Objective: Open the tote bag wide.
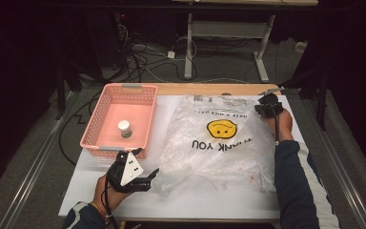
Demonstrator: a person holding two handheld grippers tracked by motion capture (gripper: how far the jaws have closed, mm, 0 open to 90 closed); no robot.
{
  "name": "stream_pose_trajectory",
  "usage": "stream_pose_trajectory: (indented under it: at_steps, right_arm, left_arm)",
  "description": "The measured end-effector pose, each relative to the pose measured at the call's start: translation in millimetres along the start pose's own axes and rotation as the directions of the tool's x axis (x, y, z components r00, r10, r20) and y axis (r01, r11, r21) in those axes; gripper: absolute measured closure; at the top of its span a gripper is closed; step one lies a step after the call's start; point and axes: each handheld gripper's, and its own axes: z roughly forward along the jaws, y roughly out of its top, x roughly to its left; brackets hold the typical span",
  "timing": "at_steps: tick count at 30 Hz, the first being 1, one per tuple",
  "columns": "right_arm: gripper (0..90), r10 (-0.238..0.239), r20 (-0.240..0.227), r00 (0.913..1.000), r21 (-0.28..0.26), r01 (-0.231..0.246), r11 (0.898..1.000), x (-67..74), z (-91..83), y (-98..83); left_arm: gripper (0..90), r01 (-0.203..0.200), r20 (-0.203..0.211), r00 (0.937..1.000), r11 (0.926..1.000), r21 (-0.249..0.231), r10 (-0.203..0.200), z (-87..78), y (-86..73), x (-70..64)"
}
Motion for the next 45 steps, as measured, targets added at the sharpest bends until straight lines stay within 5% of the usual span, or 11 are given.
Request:
stream_pose_trajectory:
  at_steps: [6,10,16,24,32,40,45]
  right_arm:
    - [90.0,0.095,0.135,0.9863,0.011,-0.097,0.995,-27.2,-14.4,-10.9]
    - [90.0,0.157,0.170,0.9728,0.034,-0.165,0.986,-46.5,-30.2,-26.6]
    - [90.0,0.186,0.126,0.9745,0.029,-0.191,0.981,-53.5,-53.6,-50.0]
    - [90.0,0.101,0.038,0.9942,0.018,-0.101,0.995,-25.7,-97.6,-90.5]
    - [90.0,0.084,-0.004,0.9965,0.010,-0.084,0.996,-11.1,-125.0,-117.4]
    - [83.0,0.021,-0.007,0.9998,0.007,-0.021,1.000,0.0,-145.4,-122.5]
    - [70.6,-0.024,-0.025,0.9994,-0.114,0.021,0.993,15.2,-171.8,-104.9]
  left_arm:
    - [16.1,-0.003,-0.001,1.0000,1.0000,0.004,0.003,-1.2,-3.1,2.8]
    - [16.1,-0.004,-0.006,1.0000,1.0000,0.002,0.004,-4.0,-5.1,5.3]
    - [16.1,-0.021,-0.009,0.9997,0.9998,0.006,0.021,-8.2,-7.3,4.6]
    - [16.1,0.009,-0.020,0.9998,0.9999,-0.007,-0.009,-13.9,-8.5,6.7]
    - [16.1,0.016,-0.024,0.9996,0.9998,-0.012,-0.016,-14.3,-6.9,6.0]
    - [16.1,0.002,-0.017,0.9998,1.0000,0.001,-0.002,-11.8,-5.8,2.6]
    - [16.1,0.005,-0.019,0.9998,1.0000,0.008,-0.005,-10.6,-6.2,2.8]
